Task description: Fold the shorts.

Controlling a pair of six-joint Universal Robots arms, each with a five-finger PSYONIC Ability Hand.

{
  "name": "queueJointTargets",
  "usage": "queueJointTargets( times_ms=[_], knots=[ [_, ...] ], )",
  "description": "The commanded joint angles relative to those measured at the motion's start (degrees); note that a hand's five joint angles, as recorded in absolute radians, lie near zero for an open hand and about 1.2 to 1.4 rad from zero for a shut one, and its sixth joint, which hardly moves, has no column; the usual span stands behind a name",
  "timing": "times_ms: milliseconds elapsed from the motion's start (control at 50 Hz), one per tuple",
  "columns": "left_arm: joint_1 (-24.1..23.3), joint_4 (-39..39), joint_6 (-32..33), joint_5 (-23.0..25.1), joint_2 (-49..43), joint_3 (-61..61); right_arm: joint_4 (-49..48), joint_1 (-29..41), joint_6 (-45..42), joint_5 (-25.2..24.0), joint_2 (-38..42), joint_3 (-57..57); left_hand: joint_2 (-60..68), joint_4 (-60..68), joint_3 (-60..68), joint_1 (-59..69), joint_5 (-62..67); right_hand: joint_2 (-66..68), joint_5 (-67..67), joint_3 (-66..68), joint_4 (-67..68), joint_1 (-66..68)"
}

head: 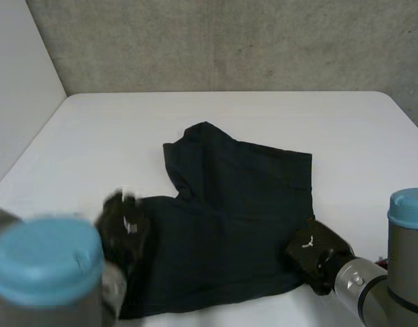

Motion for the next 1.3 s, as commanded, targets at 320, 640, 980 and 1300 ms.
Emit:
queueJointTargets(
  times_ms=[320,640,980,1300],
  knots=[
    [18.5,11.7,1.2,43.9,-31.4,38.4,-10.8,-0.4,1.1,-2.1,0.1,3.2,10.7,10.5,10.0,9.8,9.6,12.4,13.2,12.0,11.7,24.2],
    [19.3,0.8,1.1,50.0,-48.0,59.4,-11.7,-0.3,2.5,-2.5,2.3,3.0,23.5,23.3,22.7,22.5,22.4,12.4,13.2,12.0,11.7,24.2],
    [19.5,-0.1,1.7,41.0,-44.0,54.2,-11.6,-0.3,2.5,-2.5,2.8,3.1,68.2,68.0,67.5,67.3,67.1,12.4,13.2,12.0,11.7,24.2],
    [18.1,-0.2,2.2,21.5,-35.8,40.0,-11.6,-0.1,2.5,-2.6,2.8,3.2,65.7,65.5,65.0,64.8,64.6,12.4,13.2,12.0,11.7,24.2]
  ],
)
